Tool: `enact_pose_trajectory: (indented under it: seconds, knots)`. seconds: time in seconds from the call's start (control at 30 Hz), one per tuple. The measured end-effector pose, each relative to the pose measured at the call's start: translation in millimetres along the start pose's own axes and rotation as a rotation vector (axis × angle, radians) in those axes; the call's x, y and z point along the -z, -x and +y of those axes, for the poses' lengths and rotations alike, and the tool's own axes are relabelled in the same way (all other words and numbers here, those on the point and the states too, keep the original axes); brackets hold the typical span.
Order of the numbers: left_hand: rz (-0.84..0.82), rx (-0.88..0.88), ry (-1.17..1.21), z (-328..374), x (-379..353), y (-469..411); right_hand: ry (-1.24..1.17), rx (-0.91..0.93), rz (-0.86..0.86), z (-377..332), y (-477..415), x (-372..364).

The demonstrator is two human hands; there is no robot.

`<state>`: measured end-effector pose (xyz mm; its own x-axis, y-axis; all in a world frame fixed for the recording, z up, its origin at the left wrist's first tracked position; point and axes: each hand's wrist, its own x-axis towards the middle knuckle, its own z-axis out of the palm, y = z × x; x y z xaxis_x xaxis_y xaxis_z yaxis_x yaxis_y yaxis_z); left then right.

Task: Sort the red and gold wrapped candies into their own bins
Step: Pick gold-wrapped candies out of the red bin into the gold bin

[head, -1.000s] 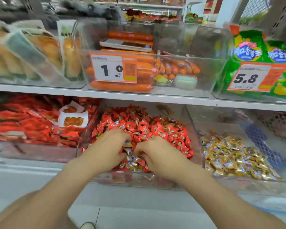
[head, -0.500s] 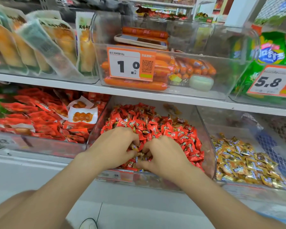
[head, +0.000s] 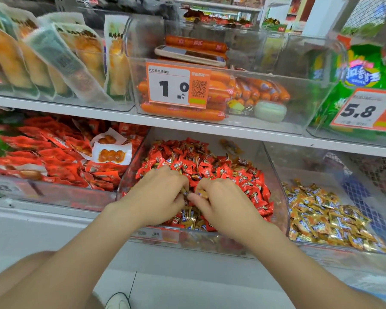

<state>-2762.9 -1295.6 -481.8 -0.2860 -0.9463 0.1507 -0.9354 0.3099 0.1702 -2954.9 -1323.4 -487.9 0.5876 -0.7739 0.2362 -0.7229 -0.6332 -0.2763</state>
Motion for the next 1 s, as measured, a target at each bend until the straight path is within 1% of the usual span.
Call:
enact_pose_trajectory:
  seconds: [0.1, 0.23, 0.33, 0.43, 0.5, 0.57, 0.6, 0.7, 0.77, 0.87, 0.93, 1.0]
  knots:
    - [0.043, 0.042, 0.204, -4, 9, 9, -0.074, -0.04, -0.011, 3, -1, 5]
    - [0.082, 0.091, 0.403, -2, 21, 19, -0.142, 0.056, -0.138, 3, -2, 7]
    - [0.102, 0.155, 0.419, 1, 24, 22, -0.143, 0.157, -0.271, 2, -7, -1]
    - [0.104, 0.251, 0.449, 0, 20, 21, -0.071, 0.225, -0.358, 2, -12, -6]
    - [0.037, 0.302, 0.459, -1, 17, 22, 0.027, 0.272, -0.365, 6, -15, -7]
    - [-0.02, 0.31, 0.432, -1, 16, 22, 0.122, 0.303, -0.371, 9, -18, -8]
    - [-0.021, 0.305, 0.409, 1, 17, 22, 0.158, 0.322, -0.372, 9, -19, -10]
    - [0.044, 0.276, 0.334, 4, 17, 21, 0.288, 0.381, -0.342, 3, -22, -16]
    - [0.045, 0.273, 0.317, 1, 16, 20, 0.265, 0.393, -0.323, 2, -23, -13]
    - [0.0, 0.28, 0.414, -2, 13, 20, 0.202, 0.376, -0.293, 4, -22, -10]
    - [-0.037, 0.26, 0.447, -2, 14, 20, 0.136, 0.339, -0.281, 7, -19, -8]
    - [-0.073, 0.248, 0.425, 0, 14, 19, 0.028, 0.272, -0.27, 11, -16, 0]
